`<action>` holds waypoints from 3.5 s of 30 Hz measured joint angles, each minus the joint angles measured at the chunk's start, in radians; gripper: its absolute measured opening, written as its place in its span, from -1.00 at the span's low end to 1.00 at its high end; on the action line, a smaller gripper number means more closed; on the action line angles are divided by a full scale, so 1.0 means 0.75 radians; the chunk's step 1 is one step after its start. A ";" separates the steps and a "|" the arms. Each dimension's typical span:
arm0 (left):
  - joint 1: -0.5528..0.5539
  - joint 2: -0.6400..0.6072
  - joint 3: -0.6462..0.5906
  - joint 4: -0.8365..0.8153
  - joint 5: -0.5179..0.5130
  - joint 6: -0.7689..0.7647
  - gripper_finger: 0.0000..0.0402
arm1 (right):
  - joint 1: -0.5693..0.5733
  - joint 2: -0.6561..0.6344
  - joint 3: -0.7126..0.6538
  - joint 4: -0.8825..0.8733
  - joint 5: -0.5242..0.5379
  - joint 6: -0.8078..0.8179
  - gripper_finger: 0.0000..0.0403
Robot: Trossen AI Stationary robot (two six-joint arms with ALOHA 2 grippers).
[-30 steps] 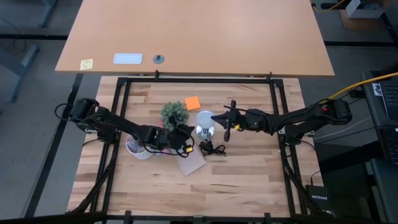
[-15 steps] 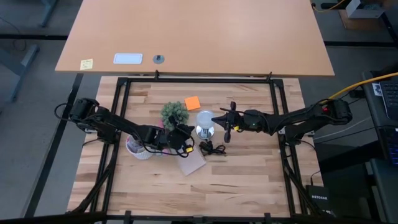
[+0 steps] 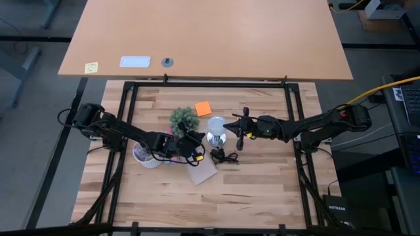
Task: Screw lightbulb
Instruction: Insert the lightbulb into the silver lamp socket
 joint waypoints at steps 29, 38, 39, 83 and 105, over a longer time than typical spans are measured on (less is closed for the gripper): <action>0.015 -0.026 0.000 0.032 -0.067 0.028 -1.00 | 0.000 0.003 -0.002 0.033 -0.002 0.000 -0.94; 0.015 -0.058 0.000 0.041 -0.076 0.033 -1.00 | 0.000 0.001 -0.002 0.055 0.009 -0.006 -0.94; 0.014 -0.058 0.000 0.047 -0.076 0.033 -1.00 | 0.001 -0.005 -0.002 0.053 0.032 -0.021 -0.94; 0.088 -0.014 -0.001 0.151 0.075 0.072 -1.00 | -0.001 -0.012 0.002 -0.053 -0.057 0.052 -0.94; 0.052 -0.025 -0.001 0.159 -0.071 0.143 -1.00 | 0.001 -0.004 -0.003 0.057 -0.199 0.072 -0.94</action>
